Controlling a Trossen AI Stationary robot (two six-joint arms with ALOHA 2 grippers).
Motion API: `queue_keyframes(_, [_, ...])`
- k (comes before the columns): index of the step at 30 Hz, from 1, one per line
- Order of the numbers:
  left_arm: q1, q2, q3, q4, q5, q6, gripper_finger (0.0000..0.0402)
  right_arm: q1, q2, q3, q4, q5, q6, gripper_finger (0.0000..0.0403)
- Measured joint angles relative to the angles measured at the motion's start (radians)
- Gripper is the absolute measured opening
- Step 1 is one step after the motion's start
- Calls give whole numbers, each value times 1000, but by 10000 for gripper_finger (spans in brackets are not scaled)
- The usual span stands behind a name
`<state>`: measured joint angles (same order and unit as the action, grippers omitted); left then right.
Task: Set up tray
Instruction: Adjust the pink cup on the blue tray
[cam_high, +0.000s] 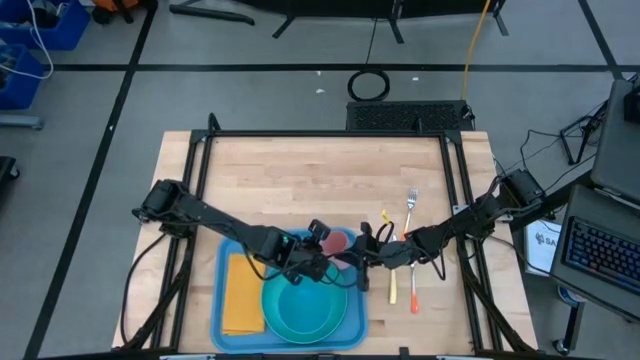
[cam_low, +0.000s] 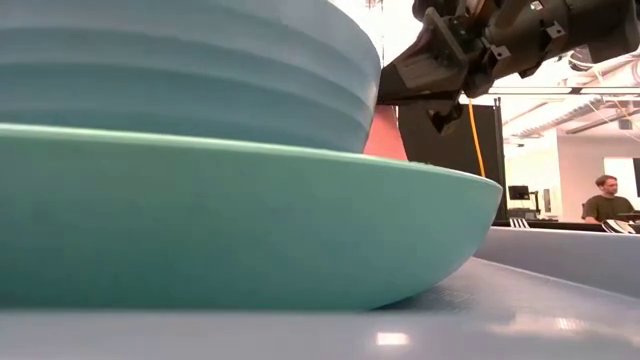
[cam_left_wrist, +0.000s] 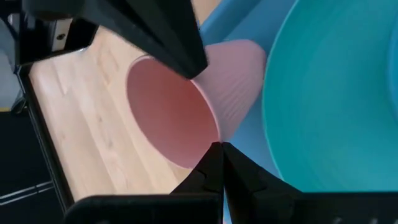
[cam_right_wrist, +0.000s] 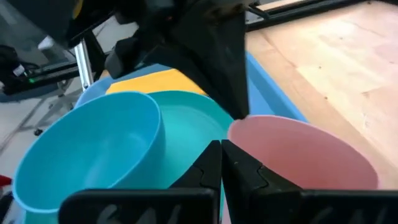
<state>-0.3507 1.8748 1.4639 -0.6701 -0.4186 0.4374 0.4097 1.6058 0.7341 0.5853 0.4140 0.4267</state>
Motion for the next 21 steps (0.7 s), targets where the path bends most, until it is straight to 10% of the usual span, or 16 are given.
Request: queue_keyframes(21, [-11, 0, 0, 21, -6, 8, 0, 10, 0, 1, 11, 113, -50, 0])
